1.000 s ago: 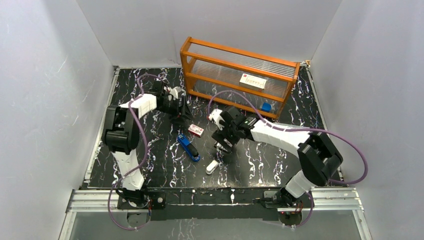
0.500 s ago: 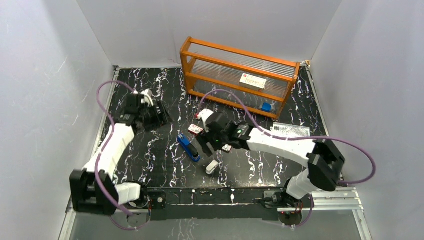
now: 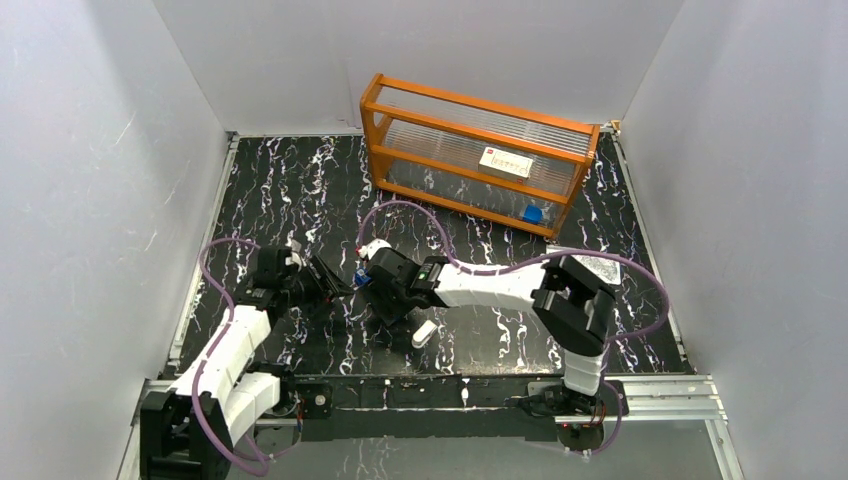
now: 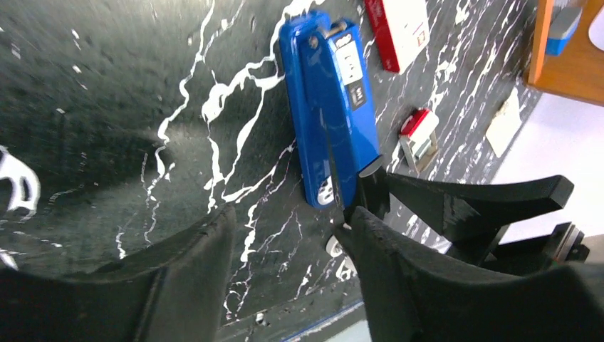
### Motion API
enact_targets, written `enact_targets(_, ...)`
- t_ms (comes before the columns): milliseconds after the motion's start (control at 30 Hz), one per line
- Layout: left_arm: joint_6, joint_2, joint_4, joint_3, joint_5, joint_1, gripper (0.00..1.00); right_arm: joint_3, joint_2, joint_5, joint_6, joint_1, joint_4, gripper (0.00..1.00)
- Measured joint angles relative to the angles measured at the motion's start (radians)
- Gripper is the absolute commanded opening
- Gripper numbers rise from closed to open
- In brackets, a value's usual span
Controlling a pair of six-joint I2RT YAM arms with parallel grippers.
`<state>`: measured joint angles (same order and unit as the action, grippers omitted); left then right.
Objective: Load the staples into the stapler
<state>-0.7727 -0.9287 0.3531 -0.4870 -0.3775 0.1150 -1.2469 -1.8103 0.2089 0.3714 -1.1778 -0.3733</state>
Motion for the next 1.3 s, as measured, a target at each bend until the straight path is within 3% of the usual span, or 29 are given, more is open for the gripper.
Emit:
enact_targets(200,-0.081,-0.049,-0.111,0.094,-0.105,0.000,0.50,-0.066,-0.083,0.017,-0.001,-0.010,0.009,0.54)
enact_targets(300,-0.098,-0.073,-0.152,0.101,-0.129,0.000,0.48,-0.081,-0.095,0.033,-0.004,-0.015,0.013,0.37)
enact_targets(433,-0.111,-0.080,-0.205,0.121,-0.150,0.000,0.45,-0.095,-0.097,0.035,-0.007,-0.012,0.008,0.25)
enact_targets(533,-0.122,-0.081,-0.244,0.167,-0.169,0.000,0.47,-0.105,-0.097,-0.002,0.008,0.006,-0.002,0.24)
enact_targets(733,-0.151,-0.110,-0.324,0.226,-0.239,0.000,0.66,-0.070,-0.051,-0.185,0.089,0.109,0.034,0.24)
enact_targets(1067,-0.278,-0.180,-0.682,0.331,-0.367,0.000,0.73,0.048,0.061,-0.462,0.287,0.248,0.192,0.24)
enact_targets(1200,-0.307,-0.178,-0.726,0.345,-0.375,0.000,0.79,0.068,0.063,-0.503,0.338,0.251,0.232,0.24)
enact_targets(1300,-0.316,-0.145,-0.727,0.349,-0.363,0.000,0.73,0.076,0.067,-0.515,0.364,0.258,0.264,0.24)
